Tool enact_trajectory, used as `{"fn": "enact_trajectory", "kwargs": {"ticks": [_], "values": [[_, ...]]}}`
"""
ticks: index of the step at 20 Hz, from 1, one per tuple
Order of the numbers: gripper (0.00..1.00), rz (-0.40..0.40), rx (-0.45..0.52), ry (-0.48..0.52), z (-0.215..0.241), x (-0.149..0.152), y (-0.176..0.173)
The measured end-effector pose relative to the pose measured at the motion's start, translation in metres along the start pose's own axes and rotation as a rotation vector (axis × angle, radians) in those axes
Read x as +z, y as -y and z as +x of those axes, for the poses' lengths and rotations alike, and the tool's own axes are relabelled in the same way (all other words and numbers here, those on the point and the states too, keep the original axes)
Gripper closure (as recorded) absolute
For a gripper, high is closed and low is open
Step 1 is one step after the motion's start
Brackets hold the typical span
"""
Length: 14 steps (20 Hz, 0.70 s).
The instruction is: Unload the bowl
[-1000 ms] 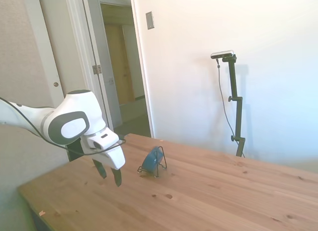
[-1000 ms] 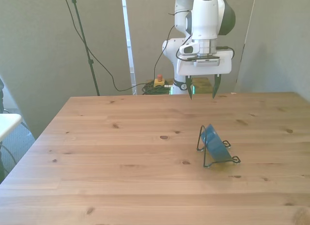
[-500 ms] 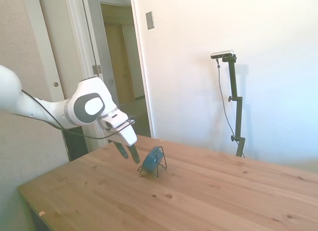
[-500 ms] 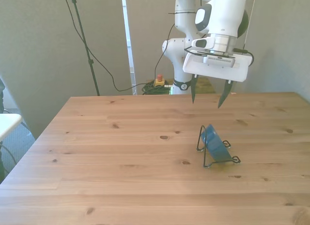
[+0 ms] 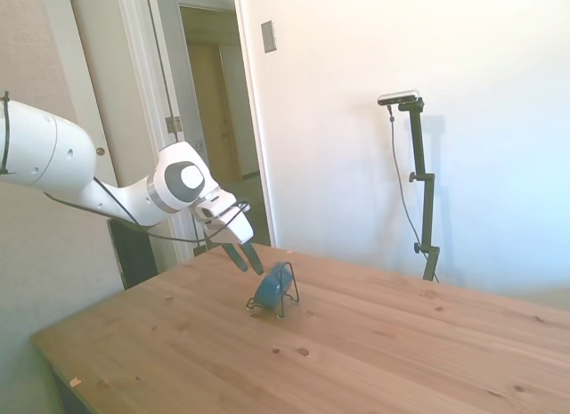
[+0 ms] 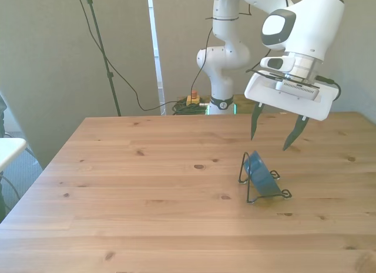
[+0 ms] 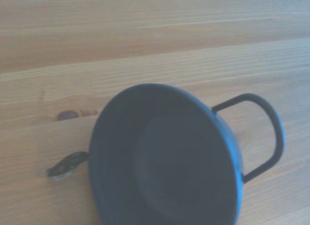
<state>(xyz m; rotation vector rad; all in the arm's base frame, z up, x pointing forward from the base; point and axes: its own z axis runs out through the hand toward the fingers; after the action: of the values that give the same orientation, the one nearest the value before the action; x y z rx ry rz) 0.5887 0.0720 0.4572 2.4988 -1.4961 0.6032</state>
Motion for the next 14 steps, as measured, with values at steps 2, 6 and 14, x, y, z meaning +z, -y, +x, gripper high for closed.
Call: {"fn": "enact_trajectory", "kwargs": {"ticks": [2, 6, 14], "values": [[0.00, -0.015, 0.009, -0.034, 0.000, 0.003, 0.001], [0.00, -0.041, 0.055, -0.103, -0.009, 0.008, 0.008], [0.00, -0.074, 0.122, -0.163, -0.013, 0.029, 0.016]]}}
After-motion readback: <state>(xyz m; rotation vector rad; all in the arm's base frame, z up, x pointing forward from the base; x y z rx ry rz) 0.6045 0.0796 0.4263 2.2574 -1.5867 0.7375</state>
